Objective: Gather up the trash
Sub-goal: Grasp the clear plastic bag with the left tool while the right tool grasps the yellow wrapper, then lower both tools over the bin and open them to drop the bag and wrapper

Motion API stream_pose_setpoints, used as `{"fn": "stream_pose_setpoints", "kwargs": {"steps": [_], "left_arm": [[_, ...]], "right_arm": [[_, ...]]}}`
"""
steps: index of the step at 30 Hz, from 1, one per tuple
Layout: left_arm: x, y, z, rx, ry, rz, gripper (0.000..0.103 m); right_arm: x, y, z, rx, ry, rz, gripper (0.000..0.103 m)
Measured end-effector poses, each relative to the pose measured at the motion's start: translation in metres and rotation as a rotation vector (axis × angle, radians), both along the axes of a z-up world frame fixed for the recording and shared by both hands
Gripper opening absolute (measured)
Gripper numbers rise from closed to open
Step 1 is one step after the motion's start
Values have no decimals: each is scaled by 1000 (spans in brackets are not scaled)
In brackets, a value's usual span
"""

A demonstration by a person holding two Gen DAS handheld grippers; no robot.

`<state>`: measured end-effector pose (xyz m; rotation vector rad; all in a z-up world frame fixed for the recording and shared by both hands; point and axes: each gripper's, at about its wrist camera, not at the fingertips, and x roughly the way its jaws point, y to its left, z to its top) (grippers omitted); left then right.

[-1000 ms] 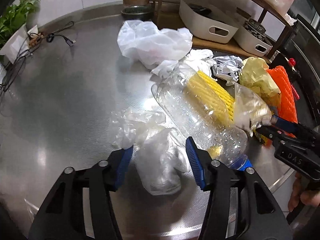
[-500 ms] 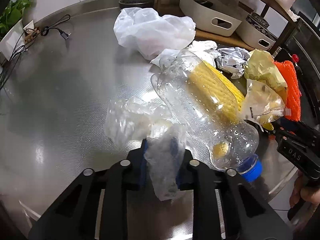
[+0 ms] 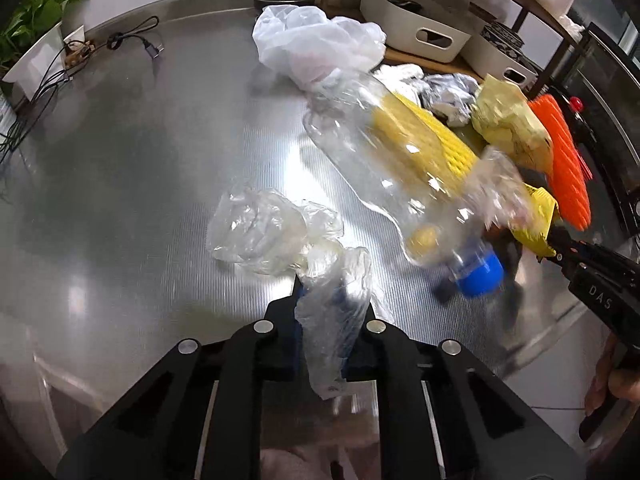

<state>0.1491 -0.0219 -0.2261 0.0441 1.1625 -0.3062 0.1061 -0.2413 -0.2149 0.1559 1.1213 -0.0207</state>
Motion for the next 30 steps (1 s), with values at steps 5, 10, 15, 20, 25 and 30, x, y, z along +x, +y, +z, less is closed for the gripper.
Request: {"fn": "stream_pose_setpoints", "kwargs": {"steps": [5, 10, 15, 20, 25, 30], "left_arm": [[-31, 3, 1, 0, 9, -16, 12], [-57, 4, 3, -4, 12, -28, 12], [-77, 8, 2, -15, 21, -35, 12], [-95, 15, 1, -28, 31, -33, 12], [-121, 20, -9, -44, 67, -44, 12], [-141, 20, -36, -36, 121, -52, 12]], "right_arm": [[-30, 1, 0, 12, 18, -25, 16], [-58, 3, 0, 21, 28, -29, 16], [-81, 9, 0, 29, 40, -22, 16], [-103, 23, -1, 48, 53, 7, 16], [-128, 41, -9, 78, 91, 42, 16], [-137, 55, -36, 75, 155, 56, 16]]}}
